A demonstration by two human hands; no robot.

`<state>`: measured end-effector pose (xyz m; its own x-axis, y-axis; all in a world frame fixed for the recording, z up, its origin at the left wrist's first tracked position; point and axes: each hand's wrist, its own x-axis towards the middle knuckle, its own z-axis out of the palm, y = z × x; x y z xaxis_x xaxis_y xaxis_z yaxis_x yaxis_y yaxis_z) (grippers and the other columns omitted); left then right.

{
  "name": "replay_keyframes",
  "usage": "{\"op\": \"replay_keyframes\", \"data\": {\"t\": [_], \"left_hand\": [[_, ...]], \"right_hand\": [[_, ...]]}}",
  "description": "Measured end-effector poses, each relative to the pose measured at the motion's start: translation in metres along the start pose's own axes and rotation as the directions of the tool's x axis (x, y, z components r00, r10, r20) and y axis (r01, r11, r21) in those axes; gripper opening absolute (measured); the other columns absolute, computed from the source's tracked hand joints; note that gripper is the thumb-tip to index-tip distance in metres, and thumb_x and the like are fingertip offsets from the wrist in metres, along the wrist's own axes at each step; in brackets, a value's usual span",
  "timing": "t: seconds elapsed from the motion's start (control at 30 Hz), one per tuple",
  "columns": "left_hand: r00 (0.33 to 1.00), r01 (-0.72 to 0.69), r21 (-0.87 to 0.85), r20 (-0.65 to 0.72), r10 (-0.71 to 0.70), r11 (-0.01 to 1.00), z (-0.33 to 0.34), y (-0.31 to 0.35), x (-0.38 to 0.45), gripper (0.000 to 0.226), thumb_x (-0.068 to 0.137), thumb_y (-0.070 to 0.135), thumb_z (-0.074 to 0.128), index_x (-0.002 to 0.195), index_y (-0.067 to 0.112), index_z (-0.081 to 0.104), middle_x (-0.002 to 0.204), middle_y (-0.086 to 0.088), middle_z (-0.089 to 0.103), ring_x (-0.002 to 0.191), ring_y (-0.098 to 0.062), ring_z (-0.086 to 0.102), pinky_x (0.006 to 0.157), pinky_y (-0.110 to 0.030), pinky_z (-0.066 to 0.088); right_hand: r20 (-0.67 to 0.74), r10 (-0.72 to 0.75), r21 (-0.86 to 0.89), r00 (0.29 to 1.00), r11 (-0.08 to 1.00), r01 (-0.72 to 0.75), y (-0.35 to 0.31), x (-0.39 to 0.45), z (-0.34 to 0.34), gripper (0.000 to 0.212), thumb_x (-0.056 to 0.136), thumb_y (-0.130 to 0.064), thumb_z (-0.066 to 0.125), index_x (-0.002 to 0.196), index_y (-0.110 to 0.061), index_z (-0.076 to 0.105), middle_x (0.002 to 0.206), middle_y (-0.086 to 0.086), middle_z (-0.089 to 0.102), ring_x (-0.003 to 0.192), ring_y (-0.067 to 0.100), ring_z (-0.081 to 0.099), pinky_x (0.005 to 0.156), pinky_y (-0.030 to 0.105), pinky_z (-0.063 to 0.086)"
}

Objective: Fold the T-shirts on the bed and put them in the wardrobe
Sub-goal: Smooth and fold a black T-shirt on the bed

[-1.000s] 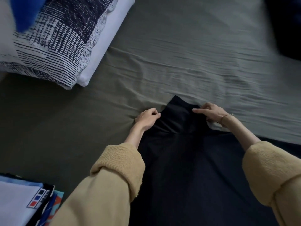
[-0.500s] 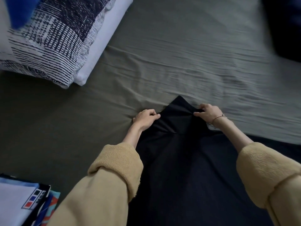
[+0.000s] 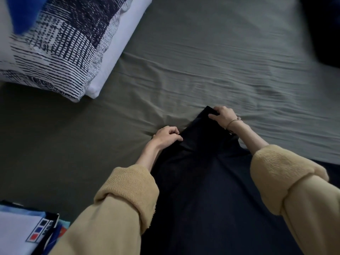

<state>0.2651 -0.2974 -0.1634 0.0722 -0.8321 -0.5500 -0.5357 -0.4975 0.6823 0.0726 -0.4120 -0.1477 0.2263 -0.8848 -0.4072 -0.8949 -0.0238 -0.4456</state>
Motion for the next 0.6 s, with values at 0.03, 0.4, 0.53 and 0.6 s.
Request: {"op": "replay_keyframes", "data": {"t": [0.03,0.4,0.53,0.6], "left_hand": [[1.0,0.001,-0.002,-0.006,-0.001,1.0,0.0,0.001,0.0,0.025,0.073,0.035,0.065,0.06,0.023,0.047,0.073,0.011,0.05,0.082,-0.015,0.047,0.093,-0.037,0.036],[0.959,0.029,0.015,-0.283,-0.024,0.999,0.016,0.015,-0.018,0.006,0.087,0.025,0.056,0.084,0.022,0.052,0.086,0.008,0.054,0.1,-0.02,0.051,0.099,-0.039,0.032],[0.747,-0.085,0.444,-0.564,0.352,0.892,0.052,0.002,-0.043,0.044,0.094,0.033,0.033,0.131,0.015,0.05,0.133,-0.004,0.053,0.126,-0.023,0.046,0.103,-0.045,0.033],[0.765,-0.247,0.642,-0.331,0.553,0.726,0.07,-0.017,-0.055,0.056,0.096,0.039,0.022,0.145,0.015,0.037,0.15,-0.001,0.037,0.14,-0.014,0.032,0.112,-0.054,0.016]], "right_hand": [[-0.021,-0.01,0.004,1.0,1.0,0.01,0.001,0.002,0.002,0.013,0.092,-0.03,0.055,0.091,-0.017,0.056,0.103,0.014,0.061,0.109,0.036,0.053,0.098,0.06,0.036],[-0.431,-0.329,-0.314,0.84,0.927,0.202,-0.001,-0.057,0.038,0.032,0.094,-0.015,0.046,0.125,-0.005,0.05,0.136,0.013,0.046,0.133,0.027,0.037,0.115,0.053,0.008],[-0.182,-0.406,-0.382,0.896,0.869,0.316,0.007,-0.089,0.066,0.064,0.095,-0.043,0.013,0.148,-0.008,0.022,0.157,0.006,0.011,0.145,0.015,0.003,0.114,0.049,-0.006],[-0.107,-0.318,-0.454,0.942,0.858,0.238,0.015,-0.091,0.073,0.072,0.091,-0.054,-0.001,0.15,-0.013,0.002,0.158,0.0,-0.006,0.142,0.007,-0.013,0.112,0.048,-0.014]]}}
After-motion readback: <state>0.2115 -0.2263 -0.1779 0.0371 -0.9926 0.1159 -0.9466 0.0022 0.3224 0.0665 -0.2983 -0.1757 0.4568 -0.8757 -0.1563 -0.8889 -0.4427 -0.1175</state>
